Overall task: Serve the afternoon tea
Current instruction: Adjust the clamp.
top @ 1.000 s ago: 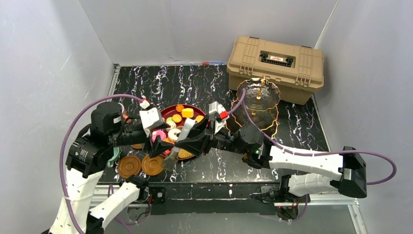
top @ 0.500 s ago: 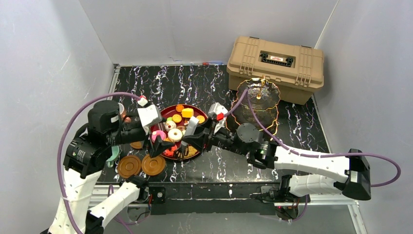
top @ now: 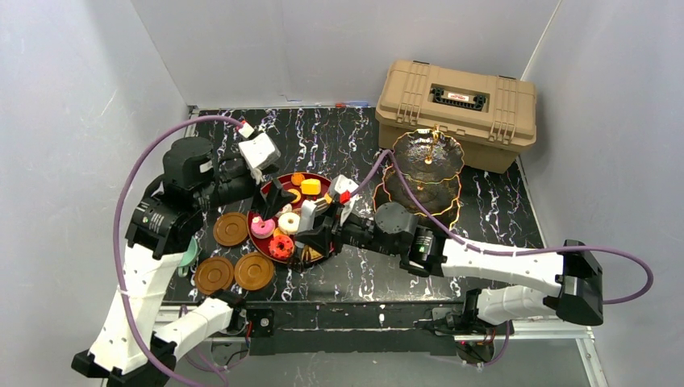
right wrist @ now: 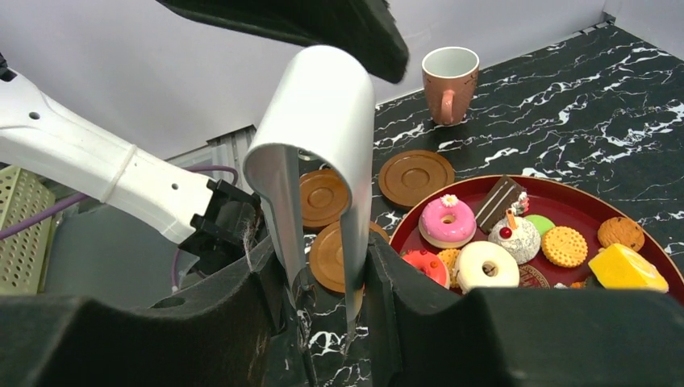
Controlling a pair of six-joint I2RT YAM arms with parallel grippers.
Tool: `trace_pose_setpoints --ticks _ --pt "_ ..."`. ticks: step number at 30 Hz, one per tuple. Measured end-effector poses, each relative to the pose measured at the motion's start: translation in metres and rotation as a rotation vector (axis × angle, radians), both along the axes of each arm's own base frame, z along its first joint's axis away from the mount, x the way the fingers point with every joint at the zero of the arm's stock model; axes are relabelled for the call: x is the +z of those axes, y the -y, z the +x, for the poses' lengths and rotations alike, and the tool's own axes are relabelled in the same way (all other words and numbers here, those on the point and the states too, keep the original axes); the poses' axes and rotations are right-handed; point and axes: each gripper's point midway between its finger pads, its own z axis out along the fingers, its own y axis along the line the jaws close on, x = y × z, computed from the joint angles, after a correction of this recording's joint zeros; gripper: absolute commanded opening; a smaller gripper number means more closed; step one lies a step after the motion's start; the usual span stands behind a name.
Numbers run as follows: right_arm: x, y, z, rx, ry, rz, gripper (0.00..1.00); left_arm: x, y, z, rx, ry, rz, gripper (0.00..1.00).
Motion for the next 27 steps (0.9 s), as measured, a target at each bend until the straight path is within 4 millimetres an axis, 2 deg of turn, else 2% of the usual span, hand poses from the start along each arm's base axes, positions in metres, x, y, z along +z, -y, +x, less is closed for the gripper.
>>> trace_pose_setpoints --ticks 4,12,21,23,27 --pt "0.002 -0.005 0.001 0.003 0.005 0.002 0.35 -0.006 0.005 0.003 -0.006 -0.042 -0.008 0.70" --pt "0.008 -0.021 0.008 -0.008 0.014 0.008 0.40 -0.005 0.011 -0.013 -0.054 -0.068 -0.044 0.69" --pt "0.003 -0.028 0.016 -0.044 0.027 -0.009 0.43 -0.010 0.015 -0.016 -0.073 -0.089 -0.045 0.69" --pt "0.003 -0.028 0.017 -0.054 0.029 -0.009 0.41 -0.010 0.015 -0.016 -0.074 -0.089 -0.044 0.73" --pt "0.003 -0.026 0.022 -0.084 0.033 -0.011 0.40 -0.011 0.014 -0.015 -0.069 -0.086 -0.038 0.90"
